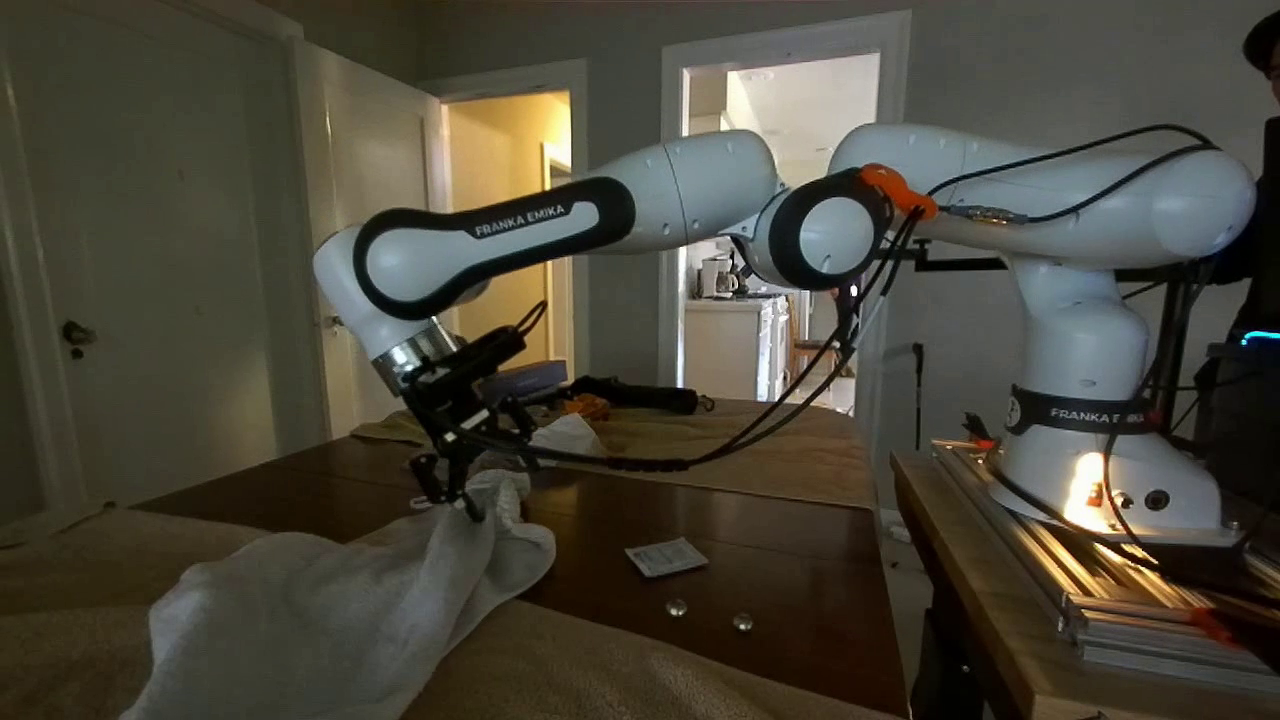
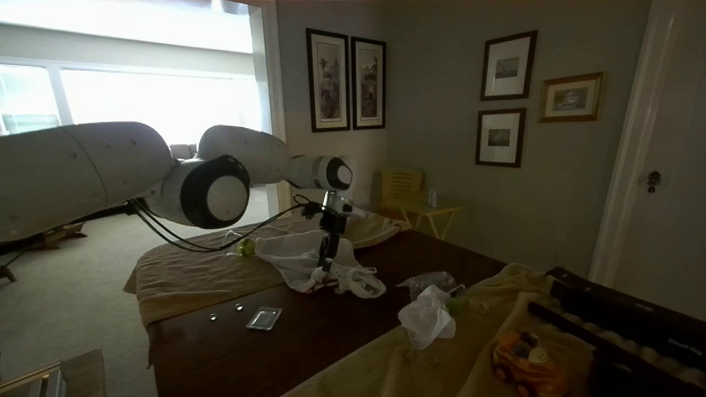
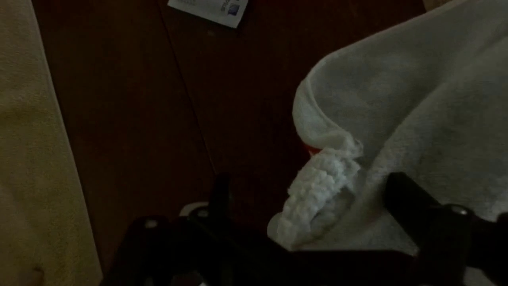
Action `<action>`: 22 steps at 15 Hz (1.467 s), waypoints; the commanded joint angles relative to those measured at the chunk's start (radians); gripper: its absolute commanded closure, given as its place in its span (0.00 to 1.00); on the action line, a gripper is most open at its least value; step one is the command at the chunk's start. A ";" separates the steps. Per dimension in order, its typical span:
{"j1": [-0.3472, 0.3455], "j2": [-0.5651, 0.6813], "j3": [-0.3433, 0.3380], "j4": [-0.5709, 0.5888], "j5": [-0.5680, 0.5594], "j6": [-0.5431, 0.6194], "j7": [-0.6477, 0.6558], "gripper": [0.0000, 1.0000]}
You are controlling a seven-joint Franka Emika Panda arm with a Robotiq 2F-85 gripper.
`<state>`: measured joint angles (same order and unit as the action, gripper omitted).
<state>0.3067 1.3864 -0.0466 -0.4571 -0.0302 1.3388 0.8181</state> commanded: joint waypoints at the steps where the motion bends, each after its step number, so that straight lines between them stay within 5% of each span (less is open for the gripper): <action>1: -0.017 0.078 0.022 0.048 0.020 0.086 0.007 0.00; 3: -0.012 0.093 0.019 0.044 0.009 0.125 -0.006 0.03; 4: -0.007 0.085 0.015 0.034 0.003 0.129 -0.013 0.26; 6: -0.002 0.064 0.007 0.019 -0.006 0.134 -0.018 0.30; 15: 0.013 -0.035 -0.038 0.016 -0.048 0.071 0.000 0.95; 22: 0.023 -0.126 -0.066 0.010 -0.062 -0.056 0.106 0.98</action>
<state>0.3144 1.2944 -0.1096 -0.4364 -0.0791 1.3481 0.8551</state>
